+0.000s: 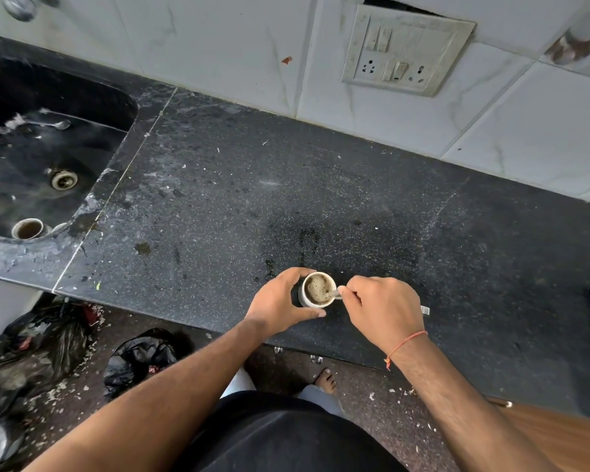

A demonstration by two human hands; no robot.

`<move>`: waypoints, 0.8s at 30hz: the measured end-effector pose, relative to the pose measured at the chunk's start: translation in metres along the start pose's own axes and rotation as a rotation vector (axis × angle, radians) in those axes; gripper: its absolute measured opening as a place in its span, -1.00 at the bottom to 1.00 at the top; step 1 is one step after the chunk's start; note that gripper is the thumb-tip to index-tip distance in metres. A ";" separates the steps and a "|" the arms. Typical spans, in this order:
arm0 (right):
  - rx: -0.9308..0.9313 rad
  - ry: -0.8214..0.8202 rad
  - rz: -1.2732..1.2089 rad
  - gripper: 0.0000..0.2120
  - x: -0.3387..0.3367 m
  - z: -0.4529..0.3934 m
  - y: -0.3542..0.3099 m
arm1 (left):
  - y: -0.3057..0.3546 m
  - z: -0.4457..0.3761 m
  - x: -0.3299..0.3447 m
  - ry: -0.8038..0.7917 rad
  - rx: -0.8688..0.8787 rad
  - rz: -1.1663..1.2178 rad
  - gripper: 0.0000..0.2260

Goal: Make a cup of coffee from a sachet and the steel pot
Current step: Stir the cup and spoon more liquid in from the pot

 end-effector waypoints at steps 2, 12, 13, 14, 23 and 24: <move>-0.008 0.019 -0.014 -0.69 -0.001 0.000 -0.004 | 0.000 0.000 0.000 -0.001 0.001 0.000 -0.29; 0.028 0.010 0.031 -0.68 0.000 0.000 -0.002 | 0.000 0.000 0.000 0.001 -0.004 0.000 -0.28; 0.018 0.001 0.028 -0.69 0.000 0.000 -0.002 | -0.001 0.000 0.000 0.000 -0.003 -0.001 -0.28; 0.007 -0.003 0.022 -0.70 -0.001 0.001 -0.003 | -0.001 0.000 0.000 -0.001 -0.002 -0.002 -0.28; 0.047 0.036 0.052 -0.68 0.001 -0.005 -0.007 | 0.000 0.001 0.001 0.006 -0.002 -0.010 -0.30; 0.042 0.026 0.058 -0.67 0.001 -0.005 -0.005 | 0.001 0.001 0.001 0.006 -0.003 -0.011 -0.30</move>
Point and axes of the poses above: each hand's wrist, its own z-axis away from the middle knuckle, its own x-axis out of the palm, y = z × x, the point moved 3 cm from there along -z, towards the middle knuckle, and after that the axes turned 10 degrees about z, right-handed, at the moved point
